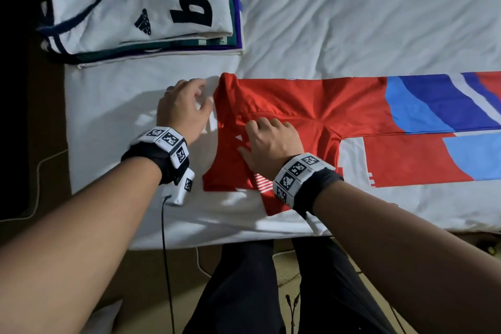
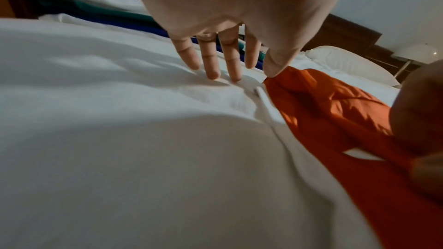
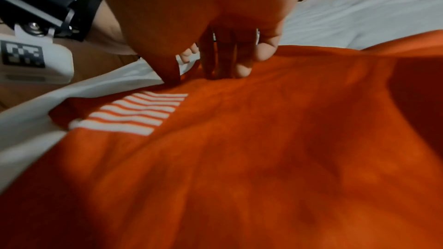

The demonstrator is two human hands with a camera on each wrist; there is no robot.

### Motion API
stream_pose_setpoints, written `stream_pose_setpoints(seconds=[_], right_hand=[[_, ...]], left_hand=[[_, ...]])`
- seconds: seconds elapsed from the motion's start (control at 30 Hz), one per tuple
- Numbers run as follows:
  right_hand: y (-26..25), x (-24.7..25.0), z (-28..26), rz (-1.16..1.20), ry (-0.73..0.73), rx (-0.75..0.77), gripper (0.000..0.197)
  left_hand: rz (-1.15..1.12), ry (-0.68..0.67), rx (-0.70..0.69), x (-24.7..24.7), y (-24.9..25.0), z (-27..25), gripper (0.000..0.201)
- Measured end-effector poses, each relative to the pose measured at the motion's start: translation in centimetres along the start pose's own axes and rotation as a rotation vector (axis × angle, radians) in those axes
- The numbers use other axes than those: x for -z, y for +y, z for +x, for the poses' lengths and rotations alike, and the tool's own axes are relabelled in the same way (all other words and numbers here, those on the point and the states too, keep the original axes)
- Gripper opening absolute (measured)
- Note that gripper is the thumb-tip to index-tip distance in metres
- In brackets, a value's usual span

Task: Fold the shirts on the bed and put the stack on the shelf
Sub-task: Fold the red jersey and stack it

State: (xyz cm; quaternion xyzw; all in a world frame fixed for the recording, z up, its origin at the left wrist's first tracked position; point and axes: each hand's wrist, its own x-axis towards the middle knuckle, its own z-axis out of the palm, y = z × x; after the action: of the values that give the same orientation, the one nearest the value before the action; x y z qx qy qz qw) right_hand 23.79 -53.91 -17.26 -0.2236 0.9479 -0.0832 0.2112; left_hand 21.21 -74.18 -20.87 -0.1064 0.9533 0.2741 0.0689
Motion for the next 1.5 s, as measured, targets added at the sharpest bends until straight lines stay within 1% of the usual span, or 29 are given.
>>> stream_pose_setpoints(seconds=[0.07, 0.2, 0.27, 0.33, 0.43, 0.5, 0.57, 0.6, 0.63, 0.67, 0.73, 0.77, 0.8, 0.83, 0.9, 0.97, 1.0, 1.1, 1.2, 1.23, 1.3, 1.37, 1.43, 1.47, 1.5], right_hand=[[-0.3, 0.1, 1.1, -0.066, -0.023, -0.021, 0.043], [-1.1, 1.0, 1.8, -0.106, -0.105, 0.008, 0.021], [-1.0, 1.4, 1.9, -0.096, -0.120, 0.039, 0.020], [-0.3, 1.3, 2.0, -0.031, -0.107, 0.062, 0.024], [0.7, 1.4, 1.2, 0.117, -0.115, 0.163, 0.027], [1.8, 0.9, 0.4, 0.117, -0.187, 0.278, 0.030], [2.8, 1.0, -0.1, 0.152, -0.249, 0.344, 0.036], [3.3, 1.4, -0.1, 0.214, -0.238, 0.334, 0.039], [3.9, 1.8, 0.2, 0.286, -0.183, 0.312, 0.041], [4.7, 2.3, 0.7, 0.341, -0.080, 0.295, 0.039], [6.7, 2.9, 2.0, 0.343, 0.159, 0.240, 0.030], [7.9, 3.1, 2.8, 0.315, 0.235, 0.180, 0.026], [9.2, 3.3, 3.5, 0.281, 0.267, 0.107, 0.027], [10.4, 3.5, 4.1, 0.236, 0.249, 0.030, 0.031], [12.3, 3.8, 5.0, 0.108, 0.128, -0.090, 0.035], [13.6, 3.9, 5.4, 0.020, 0.014, -0.118, 0.030], [14.1, 3.9, 5.6, 0.024, -0.007, -0.123, 0.026], [15.2, 4.0, 6.1, 0.099, 0.009, -0.176, 0.014], [15.6, 3.9, 6.2, 0.098, 0.028, -0.176, 0.011], [15.6, 3.9, 6.2, 0.085, 0.031, -0.165, 0.012], [15.5, 3.9, 6.2, 0.074, 0.032, -0.152, 0.013], [15.4, 3.8, 6.2, 0.058, 0.037, -0.154, 0.016], [15.3, 3.8, 6.0, 0.047, 0.079, -0.166, 0.019], [15.1, 3.7, 5.6, 0.061, 0.115, -0.178, 0.020], [15.0, 3.6, 5.1, 0.085, 0.153, -0.195, 0.024]], left_hand=[[0.019, -0.044, -0.001, -0.1, 0.4, 1.1, 0.039], [0.112, -0.213, 0.001, -0.3, 1.8, 3.7, 0.052], [0.149, -0.285, 0.009, -0.6, 2.1, 4.6, 0.048], [0.142, -0.268, 0.018, -0.9, 2.0, 5.1, 0.034], [0.013, -0.152, 0.068, -0.9, 1.9, 5.2, 0.016], [-0.035, -0.118, 0.096, -0.7, 1.5, 4.9, 0.010], [-0.093, -0.144, 0.114, -0.4, 0.9, 4.7, 0.012], [-0.141, -0.167, 0.130, -0.1, 0.6, 4.5, 0.015], [-0.185, -0.184, 0.148, 0.2, 0.5, 4.4, 0.018], [-0.215, -0.194, 0.165, 0.5, 0.5, 4.3, 0.020], [-0.227, -0.206, 0.184, 1.0, 1.0, 4.2, 0.028], [-0.213, -0.217, 0.190, 0.9, 1.2, 4.2, 0.033], [-0.195, -0.227, 0.195, 0.8, 1.4, 4.0, 0.037], [-0.187, -0.231, 0.199, 0.6, 1.6, 3.8, 0.041], [-0.234, -0.227, 0.222, -0.2, 1.6, 3.5, 0.043], [-0.256, -0.213, 0.255, -0.8, 1.4, 3.2, 0.033], [-0.266, -0.190, 0.270, -0.8, 1.4, 3.2, 0.028], [-0.336, -0.080, 0.287, -0.7, 1.2, 3.2, 0.016], [-0.394, 0.017, 0.276, -0.5, 0.7, 3.0, 0.002], [-0.399, 0.034, 0.276, -0.5, 0.7, 2.9, 0.002], [-0.387, 0.040, 0.285, -0.7, 0.7, 2.7, 0.009], [-0.322, 0.066, 0.281, -0.9, 0.8, 2.6, 0.015], [-0.248, 0.129, 0.275, -0.9, 1.2, 2.6, 0.020], [-0.231, 0.135, 0.285, -0.8, 1.4, 2.7, 0.022], [-0.219, 0.112, 0.301, -0.7, 1.6, 2.7, 0.023]])
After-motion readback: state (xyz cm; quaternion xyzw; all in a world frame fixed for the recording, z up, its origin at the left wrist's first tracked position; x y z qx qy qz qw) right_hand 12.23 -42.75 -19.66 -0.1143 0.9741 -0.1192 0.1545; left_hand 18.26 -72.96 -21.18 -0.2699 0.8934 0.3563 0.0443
